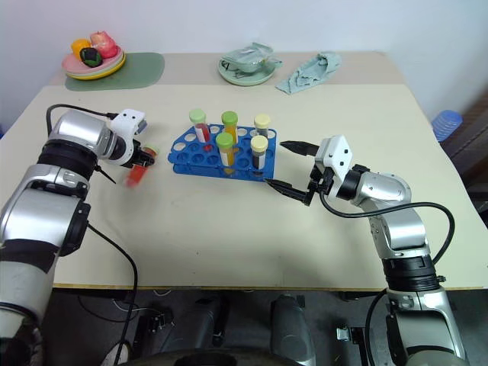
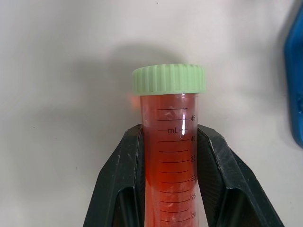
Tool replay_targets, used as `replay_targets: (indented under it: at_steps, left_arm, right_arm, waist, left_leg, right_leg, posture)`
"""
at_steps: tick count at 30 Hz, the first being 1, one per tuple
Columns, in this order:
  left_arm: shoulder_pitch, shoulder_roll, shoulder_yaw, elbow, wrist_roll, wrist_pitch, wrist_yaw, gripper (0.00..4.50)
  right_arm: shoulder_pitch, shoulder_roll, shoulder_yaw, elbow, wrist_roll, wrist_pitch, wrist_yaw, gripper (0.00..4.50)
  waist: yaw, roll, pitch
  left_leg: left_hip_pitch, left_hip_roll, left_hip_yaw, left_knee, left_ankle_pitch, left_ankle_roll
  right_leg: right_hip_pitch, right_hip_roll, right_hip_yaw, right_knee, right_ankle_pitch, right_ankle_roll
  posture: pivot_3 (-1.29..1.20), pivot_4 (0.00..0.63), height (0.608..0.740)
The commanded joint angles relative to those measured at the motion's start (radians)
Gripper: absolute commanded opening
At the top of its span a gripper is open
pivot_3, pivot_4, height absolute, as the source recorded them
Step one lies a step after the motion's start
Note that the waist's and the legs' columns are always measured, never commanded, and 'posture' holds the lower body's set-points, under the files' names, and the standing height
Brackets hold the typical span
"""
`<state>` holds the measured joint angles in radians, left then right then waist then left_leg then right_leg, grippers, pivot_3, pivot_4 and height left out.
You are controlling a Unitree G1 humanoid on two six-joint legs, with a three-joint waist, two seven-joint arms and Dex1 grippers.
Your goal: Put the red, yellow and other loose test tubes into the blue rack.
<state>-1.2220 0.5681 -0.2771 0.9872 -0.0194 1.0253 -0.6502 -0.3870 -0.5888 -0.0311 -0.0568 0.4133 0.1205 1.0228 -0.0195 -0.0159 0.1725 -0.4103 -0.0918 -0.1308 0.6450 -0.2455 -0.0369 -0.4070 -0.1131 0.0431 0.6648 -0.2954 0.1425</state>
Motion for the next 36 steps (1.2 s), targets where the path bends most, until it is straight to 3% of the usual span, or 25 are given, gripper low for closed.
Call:
replay_targets:
  at_steps: [1, 9, 12, 14, 17, 19, 23, 24, 28, 36]
  left_arm:
    - [-0.024, 0.004, 0.050, -0.016, 0.009, 0.000, 0.021, 0.88]
    - [0.044, 0.020, 0.122, -0.187, -0.015, 0.136, 0.045, 0.88]
    - [0.082, 0.023, 0.208, -0.314, -0.034, 0.173, 0.105, 0.88]
    - [0.121, 0.021, 0.312, -0.462, -0.075, 0.195, 0.137, 0.88]
    - [0.282, -0.004, 0.445, -0.835, -0.126, -0.013, 0.171, 0.88]
    - [0.361, -0.053, 0.518, -1.031, -0.141, -0.058, 0.239, 0.88]
    - [0.469, -0.189, 0.646, -1.321, -0.328, -0.065, 0.216, 0.88]
    - [0.501, -0.208, 0.643, -1.362, -0.326, -0.122, 0.226, 0.88]
    - [0.740, -0.240, 0.432, -1.434, -0.178, -0.514, 0.210, 0.88]
    - [0.846, -0.308, 0.332, -1.232, -0.080, -0.936, 0.256, 0.88]
  right_arm:
    - [-0.018, 0.003, -0.010, -0.022, 0.006, -0.021, 0.004, 4.43]
    - [-0.031, 0.005, -0.005, -0.003, 0.004, -0.024, 0.015, 4.43]
    - [-0.043, 0.007, 0.000, 0.009, 0.001, -0.028, 0.021, 4.43]
    - [-0.043, 0.006, -0.003, 0.007, 0.002, -0.028, 0.023, 4.43]
    - [-0.032, 0.003, -0.008, -0.003, 0.005, -0.027, 0.022, 4.43]
    - [-0.023, 0.000, -0.009, -0.008, 0.007, -0.026, 0.024, 4.43]
    - [-0.031, -0.003, -0.009, 0.010, 0.007, -0.028, 0.033, 4.43]
    - [-0.036, -0.003, -0.008, 0.017, 0.006, -0.028, 0.035, 4.43]
    - [-0.056, -0.008, -0.003, 0.052, 0.003, -0.036, 0.060, 4.43]
    - [-0.052, -0.017, -0.020, 0.066, 0.009, -0.034, 0.069, 4.43]
  waist:
    - [0.000, 0.000, 0.000]
    - [-0.002, 0.000, 0.000]
    - [-0.004, 0.000, 0.000]
    - [-0.003, 0.000, 0.000]
    - [-0.002, 0.000, 0.000]
    - [0.002, 0.000, 0.000]
    - [0.009, 0.000, 0.000]
    - [0.008, 0.000, 0.000]
    - [0.003, 0.001, -0.001]
    - [0.009, 0.001, -0.001]
  left_leg:
    - [0.000, 0.000, 0.000, 0.000, 0.000, 0.000]
    - [0.000, 0.001, 0.000, 0.000, 0.000, 0.000]
    - [0.000, 0.001, 0.000, 0.000, 0.000, 0.000]
    - [0.000, 0.002, 0.000, 0.000, 0.000, 0.000]
    - [-0.003, 0.002, 0.000, 0.001, 0.000, 0.000]
    - [-0.003, 0.003, 0.000, 0.001, 0.000, -0.001]
    - [-0.003, 0.002, -0.001, 0.002, 0.000, 0.000]
    - [-0.003, 0.002, 0.000, 0.002, 0.000, 0.000]
    - [0.000, 0.002, 0.002, 0.000, 0.000, 0.000]
    - [0.000, 0.002, 0.002, 0.001, 0.000, 0.000]
  right_leg:
    - [0.000, 0.000, 0.000, 0.000, 0.000, 0.000]
    - [0.000, 0.000, 0.000, 0.000, 0.000, 0.000]
    - [-0.001, 0.000, 0.000, 0.001, 0.000, 0.000]
    - [-0.001, 0.000, 0.000, 0.001, 0.000, 0.000]
    - [-0.003, -0.001, 0.000, 0.001, 0.000, 0.000]
    - [-0.003, -0.001, 0.000, 0.000, 0.000, 0.000]
    - [-0.002, -0.002, 0.000, 0.000, 0.000, 0.000]
    - [-0.001, -0.002, 0.000, -0.001, 0.000, 0.000]
    - [-0.001, -0.002, 0.001, -0.001, 0.000, 0.000]
    - [0.001, -0.001, 0.001, -0.002, 0.000, 0.000]
  posture:
    - [0.00, 0.150, 0.740]
    - [0.00, 0.150, 0.740]
    - [0.00, 0.150, 0.740]
    - [0.00, 0.150, 0.740]
    - [0.00, 0.150, 0.740]
    - [0.00, 0.150, 0.740]
    - [0.00, 0.150, 0.740]
    - [0.00, 0.150, 0.740]
    - [0.00, 0.150, 0.740]
    - [0.00, 0.150, 0.740]
